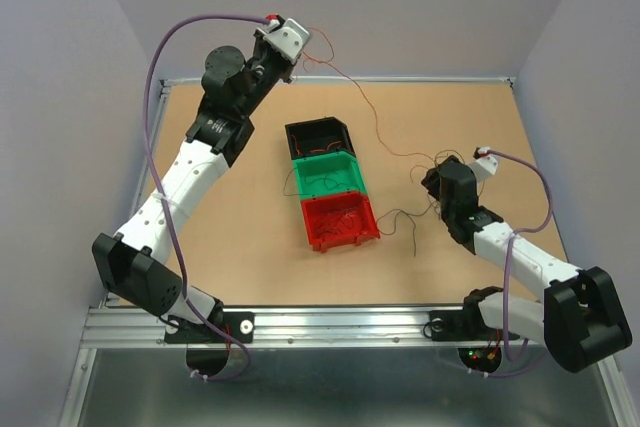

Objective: Untangle the cables

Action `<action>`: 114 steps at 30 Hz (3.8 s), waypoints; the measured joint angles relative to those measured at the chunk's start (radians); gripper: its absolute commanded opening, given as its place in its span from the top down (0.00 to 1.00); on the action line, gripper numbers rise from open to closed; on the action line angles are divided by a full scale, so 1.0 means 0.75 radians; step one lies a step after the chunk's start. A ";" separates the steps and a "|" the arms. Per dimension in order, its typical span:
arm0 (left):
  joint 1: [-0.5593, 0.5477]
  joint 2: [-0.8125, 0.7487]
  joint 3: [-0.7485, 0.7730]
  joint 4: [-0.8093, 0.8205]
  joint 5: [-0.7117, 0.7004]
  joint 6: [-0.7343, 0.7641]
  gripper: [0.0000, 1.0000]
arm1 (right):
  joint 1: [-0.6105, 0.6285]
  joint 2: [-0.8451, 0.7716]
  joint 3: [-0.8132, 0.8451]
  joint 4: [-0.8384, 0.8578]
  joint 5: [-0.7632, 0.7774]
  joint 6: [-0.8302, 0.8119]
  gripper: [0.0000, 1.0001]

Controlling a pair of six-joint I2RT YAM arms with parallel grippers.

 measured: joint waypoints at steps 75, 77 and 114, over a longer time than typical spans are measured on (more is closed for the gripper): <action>0.009 0.043 0.195 0.064 -0.186 0.137 1.00 | -0.017 0.110 0.068 0.012 -0.046 0.021 0.00; 0.009 0.043 0.195 0.068 -0.167 0.133 1.00 | -0.017 0.110 0.066 0.012 -0.054 0.017 0.00; -0.030 0.103 0.339 -0.006 -0.052 0.113 1.00 | -0.017 0.083 0.041 0.058 -0.133 -0.013 0.00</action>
